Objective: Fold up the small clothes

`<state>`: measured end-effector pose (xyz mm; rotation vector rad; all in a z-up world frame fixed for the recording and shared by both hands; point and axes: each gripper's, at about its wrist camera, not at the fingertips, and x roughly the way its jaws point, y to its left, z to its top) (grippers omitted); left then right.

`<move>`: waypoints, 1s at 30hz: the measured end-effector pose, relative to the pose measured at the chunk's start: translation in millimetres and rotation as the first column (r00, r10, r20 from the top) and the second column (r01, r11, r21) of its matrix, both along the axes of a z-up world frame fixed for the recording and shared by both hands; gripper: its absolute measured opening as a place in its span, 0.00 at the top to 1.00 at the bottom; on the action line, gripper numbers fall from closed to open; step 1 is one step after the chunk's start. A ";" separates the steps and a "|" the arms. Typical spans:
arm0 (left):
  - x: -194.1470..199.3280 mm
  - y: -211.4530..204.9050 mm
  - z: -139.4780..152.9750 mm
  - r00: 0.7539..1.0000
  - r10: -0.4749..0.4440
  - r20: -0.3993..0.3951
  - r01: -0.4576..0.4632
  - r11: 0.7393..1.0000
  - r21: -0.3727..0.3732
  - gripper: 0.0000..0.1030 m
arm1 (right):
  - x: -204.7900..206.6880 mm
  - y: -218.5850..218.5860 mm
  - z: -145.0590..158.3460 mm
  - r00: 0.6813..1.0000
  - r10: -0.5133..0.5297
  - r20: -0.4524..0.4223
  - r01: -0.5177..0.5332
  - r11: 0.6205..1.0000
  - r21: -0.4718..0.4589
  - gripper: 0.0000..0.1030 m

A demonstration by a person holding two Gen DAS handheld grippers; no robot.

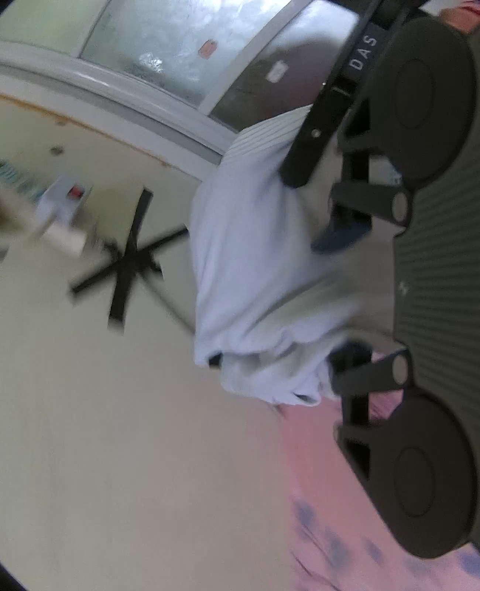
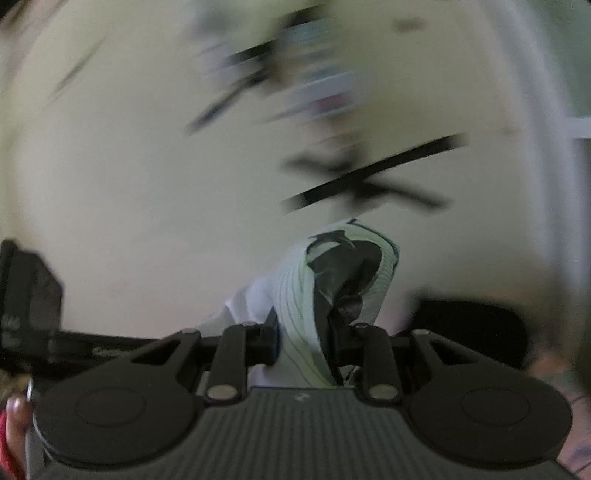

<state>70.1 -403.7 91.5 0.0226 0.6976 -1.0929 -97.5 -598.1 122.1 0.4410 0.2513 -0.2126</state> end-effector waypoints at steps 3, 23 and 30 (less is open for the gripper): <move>4.1 -68.1 -25.9 0.998 0.061 0.031 -0.064 0.993 0.099 0.12 | 11.6 -54.5 -37.3 0.972 -0.197 -0.131 0.203 0.979 0.030 0.26; -68.5 76.6 -100.4 0.982 0.123 0.142 -0.157 0.954 0.256 0.02 | -104.8 58.3 -81.6 0.977 -0.142 -0.157 0.161 0.980 0.118 0.23; -95.5 136.3 -114.1 0.963 0.182 0.198 -0.234 0.930 0.283 0.00 | -117.4 137.7 -95.8 0.966 -0.140 -0.216 0.167 0.980 0.112 0.21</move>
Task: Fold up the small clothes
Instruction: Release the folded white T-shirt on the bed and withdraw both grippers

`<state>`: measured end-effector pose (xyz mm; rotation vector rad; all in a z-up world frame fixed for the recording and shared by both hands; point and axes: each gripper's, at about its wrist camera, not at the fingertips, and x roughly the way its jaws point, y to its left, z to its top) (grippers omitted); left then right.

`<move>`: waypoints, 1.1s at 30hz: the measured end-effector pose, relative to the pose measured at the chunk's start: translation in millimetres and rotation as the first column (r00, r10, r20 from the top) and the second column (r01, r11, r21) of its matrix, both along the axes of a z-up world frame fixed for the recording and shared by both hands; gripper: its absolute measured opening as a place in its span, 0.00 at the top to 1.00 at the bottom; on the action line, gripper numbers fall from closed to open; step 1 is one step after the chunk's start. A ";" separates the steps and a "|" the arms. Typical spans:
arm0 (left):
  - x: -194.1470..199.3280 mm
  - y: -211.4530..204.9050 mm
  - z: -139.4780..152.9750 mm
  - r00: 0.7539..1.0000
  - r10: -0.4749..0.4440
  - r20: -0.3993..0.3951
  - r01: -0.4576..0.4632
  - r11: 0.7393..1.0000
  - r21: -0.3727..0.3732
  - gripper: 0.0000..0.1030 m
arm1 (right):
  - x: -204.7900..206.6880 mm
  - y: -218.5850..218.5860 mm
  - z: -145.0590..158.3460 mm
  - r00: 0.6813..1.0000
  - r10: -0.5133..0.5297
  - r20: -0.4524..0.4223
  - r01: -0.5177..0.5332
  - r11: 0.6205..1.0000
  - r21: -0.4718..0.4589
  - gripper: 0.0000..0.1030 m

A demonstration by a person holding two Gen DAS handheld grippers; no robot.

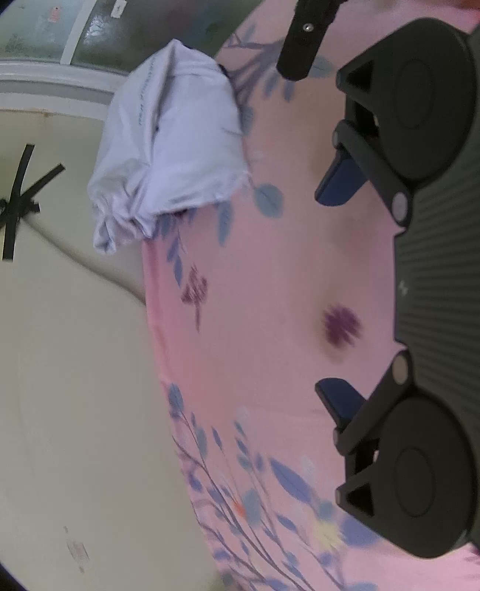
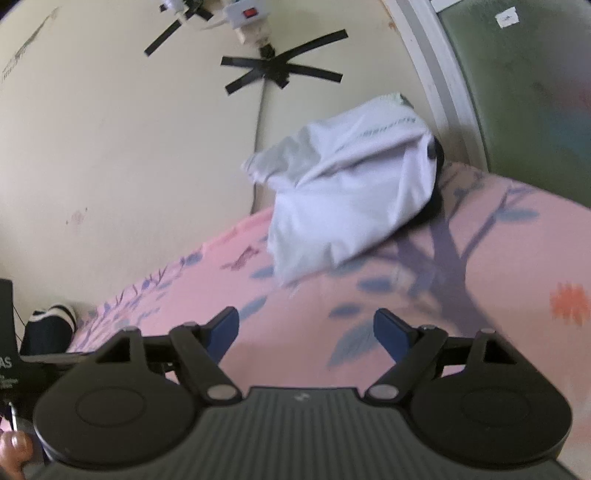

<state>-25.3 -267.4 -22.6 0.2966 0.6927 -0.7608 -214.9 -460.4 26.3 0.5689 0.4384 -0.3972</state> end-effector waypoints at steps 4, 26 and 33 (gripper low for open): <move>-4.1 23.8 -1.4 1.000 0.020 -0.005 -0.020 1.000 -0.009 0.00 | -10.3 28.3 -1.5 1.000 -0.027 -0.014 0.027 0.999 -0.021 0.16; -11.5 44.2 3.0 0.998 0.030 0.060 -0.029 0.999 -0.027 0.00 | -18.9 46.5 -4.7 0.992 -0.109 -0.062 0.106 0.993 -0.047 0.13; -10.9 43.6 1.1 0.998 0.031 0.056 -0.031 1.000 -0.005 0.00 | -18.3 46.6 -5.3 0.993 -0.101 -0.060 0.099 0.994 -0.043 0.12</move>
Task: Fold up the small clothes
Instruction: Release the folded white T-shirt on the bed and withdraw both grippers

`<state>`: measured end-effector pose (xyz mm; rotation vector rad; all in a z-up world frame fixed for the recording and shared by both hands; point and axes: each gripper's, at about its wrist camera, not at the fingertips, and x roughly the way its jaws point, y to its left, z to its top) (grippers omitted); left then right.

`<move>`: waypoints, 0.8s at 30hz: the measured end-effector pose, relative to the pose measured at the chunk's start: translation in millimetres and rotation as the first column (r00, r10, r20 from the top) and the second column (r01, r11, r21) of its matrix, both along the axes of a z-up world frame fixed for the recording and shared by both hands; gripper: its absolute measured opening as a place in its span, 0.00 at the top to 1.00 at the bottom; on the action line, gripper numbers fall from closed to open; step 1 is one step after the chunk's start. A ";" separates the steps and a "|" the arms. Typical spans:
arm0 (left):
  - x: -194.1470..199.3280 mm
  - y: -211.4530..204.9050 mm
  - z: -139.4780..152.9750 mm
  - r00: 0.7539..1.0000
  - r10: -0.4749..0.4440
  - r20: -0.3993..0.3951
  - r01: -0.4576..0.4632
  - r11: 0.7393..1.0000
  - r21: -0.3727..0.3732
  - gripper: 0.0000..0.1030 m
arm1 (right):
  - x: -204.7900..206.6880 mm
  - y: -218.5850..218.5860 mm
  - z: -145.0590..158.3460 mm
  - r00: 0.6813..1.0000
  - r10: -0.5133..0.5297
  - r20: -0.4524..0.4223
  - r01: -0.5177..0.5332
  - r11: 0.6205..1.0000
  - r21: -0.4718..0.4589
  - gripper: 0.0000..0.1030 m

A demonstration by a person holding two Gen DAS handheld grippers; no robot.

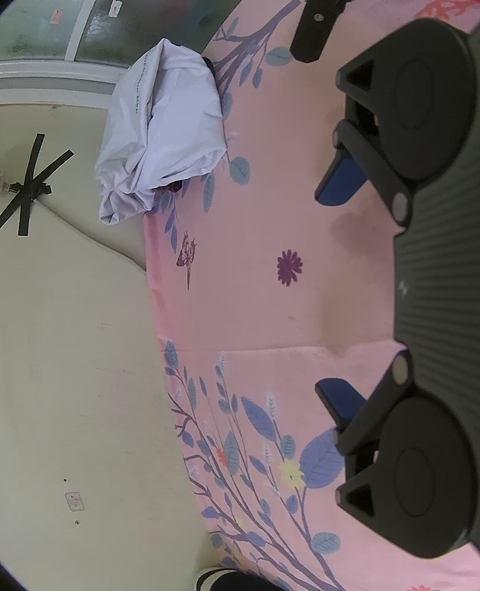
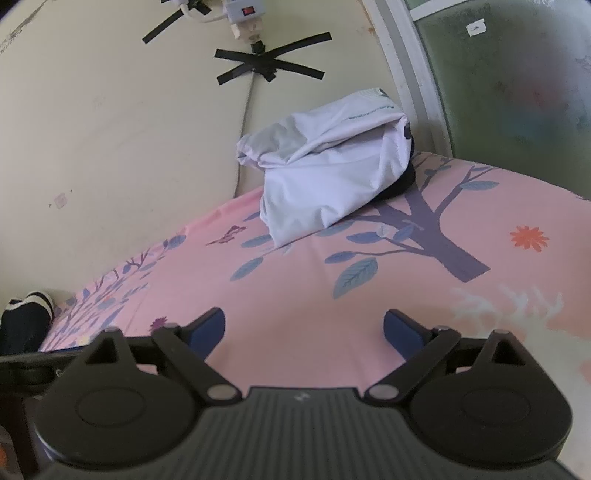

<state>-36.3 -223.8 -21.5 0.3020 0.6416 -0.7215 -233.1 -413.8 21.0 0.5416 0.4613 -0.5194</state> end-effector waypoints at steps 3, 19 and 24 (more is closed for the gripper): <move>-0.5 -0.5 -0.3 1.000 -0.003 0.002 0.003 1.000 0.007 0.00 | -0.1 0.3 -0.2 1.000 0.003 0.002 -0.003 1.000 0.001 0.12; 1.5 -1.5 -0.7 1.000 -0.004 -0.013 0.004 1.000 0.012 0.00 | 0.9 0.4 -0.1 1.000 0.014 0.002 -0.014 1.000 0.004 0.11; 1.1 -1.8 -1.1 1.000 -0.005 -0.013 0.005 1.000 0.014 0.00 | 1.1 0.9 -0.1 1.000 0.013 0.002 -0.013 1.000 0.004 0.11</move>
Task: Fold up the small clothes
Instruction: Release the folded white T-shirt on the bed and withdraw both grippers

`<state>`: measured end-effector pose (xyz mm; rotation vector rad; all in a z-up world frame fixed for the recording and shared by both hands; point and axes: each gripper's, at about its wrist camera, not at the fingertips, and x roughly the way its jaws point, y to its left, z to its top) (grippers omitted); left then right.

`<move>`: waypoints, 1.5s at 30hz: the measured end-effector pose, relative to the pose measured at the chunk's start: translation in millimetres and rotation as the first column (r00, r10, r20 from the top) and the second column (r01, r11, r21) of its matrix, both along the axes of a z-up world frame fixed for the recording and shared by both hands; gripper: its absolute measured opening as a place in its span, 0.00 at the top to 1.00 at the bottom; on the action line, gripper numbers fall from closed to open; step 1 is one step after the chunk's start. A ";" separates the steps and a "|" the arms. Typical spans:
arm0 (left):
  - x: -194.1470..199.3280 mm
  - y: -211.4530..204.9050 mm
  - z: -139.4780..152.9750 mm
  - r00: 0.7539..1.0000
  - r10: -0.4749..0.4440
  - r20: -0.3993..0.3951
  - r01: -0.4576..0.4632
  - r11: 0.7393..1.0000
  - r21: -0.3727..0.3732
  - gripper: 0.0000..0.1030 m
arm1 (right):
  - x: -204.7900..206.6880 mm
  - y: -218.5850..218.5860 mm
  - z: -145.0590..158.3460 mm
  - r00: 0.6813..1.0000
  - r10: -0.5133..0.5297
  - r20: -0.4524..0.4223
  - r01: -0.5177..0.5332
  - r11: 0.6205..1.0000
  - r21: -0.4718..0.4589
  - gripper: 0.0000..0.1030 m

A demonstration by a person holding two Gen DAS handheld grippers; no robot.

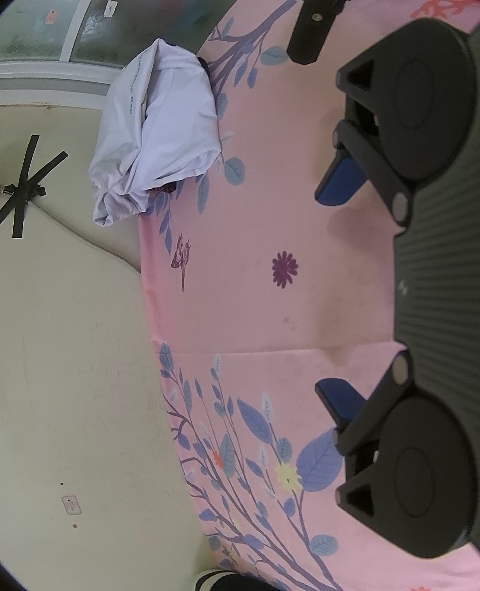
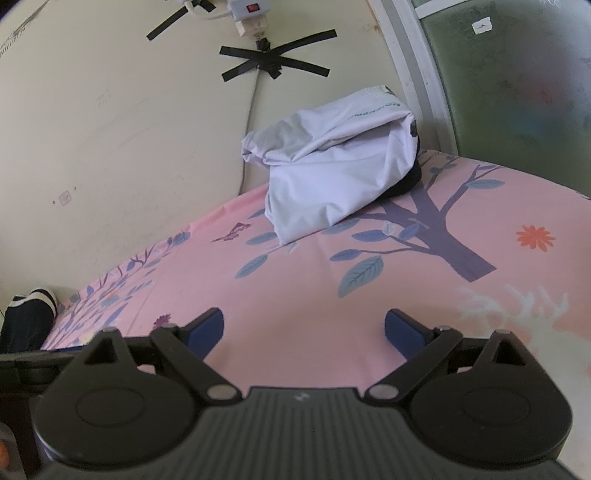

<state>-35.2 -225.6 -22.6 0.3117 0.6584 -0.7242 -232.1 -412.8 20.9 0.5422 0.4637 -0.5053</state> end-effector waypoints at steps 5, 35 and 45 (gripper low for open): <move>-0.1 0.3 0.0 1.000 0.004 0.003 -0.004 1.000 -0.001 0.00 | -0.2 0.1 0.3 1.000 0.000 0.000 0.000 1.000 0.000 0.11; -13.4 16.9 18.2 0.980 0.096 0.172 -0.089 0.995 -0.049 0.00 | -2.3 4.0 2.4 1.000 0.010 0.029 -0.010 1.000 -0.021 0.10; -15.9 14.0 14.2 0.987 0.056 0.154 -0.054 0.998 -0.018 0.00 | -3.0 3.4 3.1 0.999 0.014 0.039 -0.013 1.000 -0.028 0.08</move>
